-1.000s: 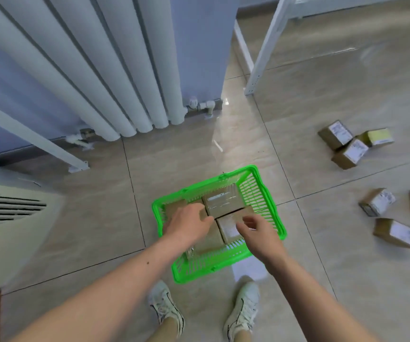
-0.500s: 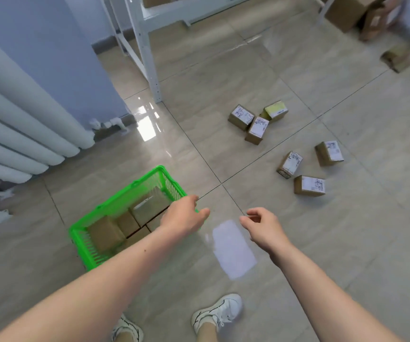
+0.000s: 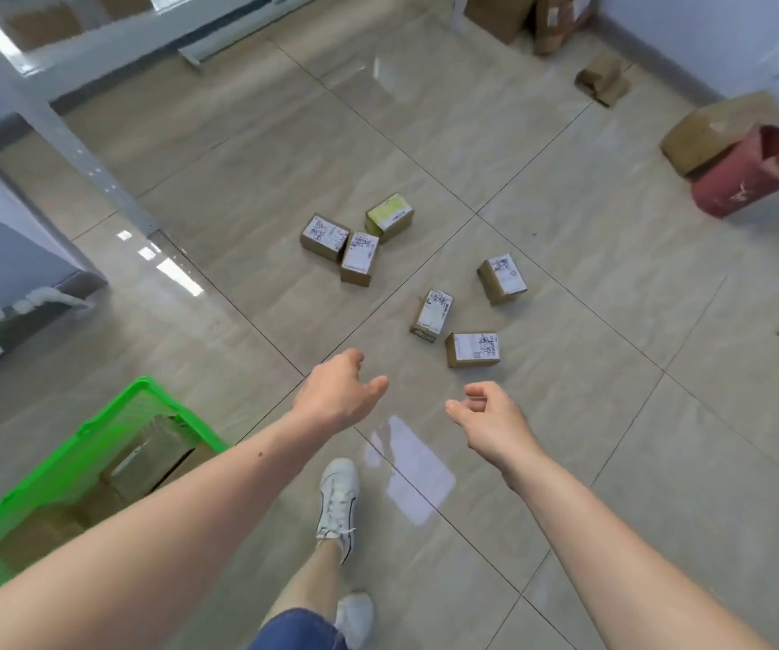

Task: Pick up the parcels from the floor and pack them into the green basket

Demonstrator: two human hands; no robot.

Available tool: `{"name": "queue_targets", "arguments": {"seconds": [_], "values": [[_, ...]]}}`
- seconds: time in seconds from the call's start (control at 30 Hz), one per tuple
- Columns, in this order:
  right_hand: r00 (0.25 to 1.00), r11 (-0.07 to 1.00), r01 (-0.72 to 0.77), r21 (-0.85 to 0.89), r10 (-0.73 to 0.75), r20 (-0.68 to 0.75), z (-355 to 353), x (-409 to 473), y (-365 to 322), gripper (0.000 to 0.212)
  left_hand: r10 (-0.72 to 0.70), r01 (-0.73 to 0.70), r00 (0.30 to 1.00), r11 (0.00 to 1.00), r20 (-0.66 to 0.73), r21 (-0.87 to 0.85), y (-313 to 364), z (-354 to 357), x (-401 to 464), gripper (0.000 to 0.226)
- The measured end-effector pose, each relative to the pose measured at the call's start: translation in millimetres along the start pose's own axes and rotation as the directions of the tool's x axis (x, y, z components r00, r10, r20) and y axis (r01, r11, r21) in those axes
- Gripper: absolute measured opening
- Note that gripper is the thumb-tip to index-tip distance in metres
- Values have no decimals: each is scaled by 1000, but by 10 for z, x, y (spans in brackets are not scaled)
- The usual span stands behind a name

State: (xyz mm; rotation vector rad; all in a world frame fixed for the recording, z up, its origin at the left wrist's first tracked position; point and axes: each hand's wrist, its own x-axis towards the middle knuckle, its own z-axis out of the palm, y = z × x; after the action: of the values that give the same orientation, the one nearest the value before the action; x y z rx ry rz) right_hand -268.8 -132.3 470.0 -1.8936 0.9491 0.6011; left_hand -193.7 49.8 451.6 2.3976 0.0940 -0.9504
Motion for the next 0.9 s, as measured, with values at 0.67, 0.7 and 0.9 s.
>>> {"name": "queue_targets", "arguments": {"seconds": [0.67, 0.7, 0.9], "values": [[976, 977, -202, 74, 207, -73, -1233, 2718, 619, 66, 59, -68, 990, 996, 128, 65, 1652, 1349, 2361, 55], [975, 975, -208, 76, 213, -67, -1198, 2889, 716, 66, 57, -66, 989, 996, 133, 67, 1644, 1483, 2499, 57], [965, 961, -249, 121, 256, -47, -801, 3960, 1339, 67, 76, -97, 985, 986, 156, 134, 1429, 2309, 3397, 51]]}}
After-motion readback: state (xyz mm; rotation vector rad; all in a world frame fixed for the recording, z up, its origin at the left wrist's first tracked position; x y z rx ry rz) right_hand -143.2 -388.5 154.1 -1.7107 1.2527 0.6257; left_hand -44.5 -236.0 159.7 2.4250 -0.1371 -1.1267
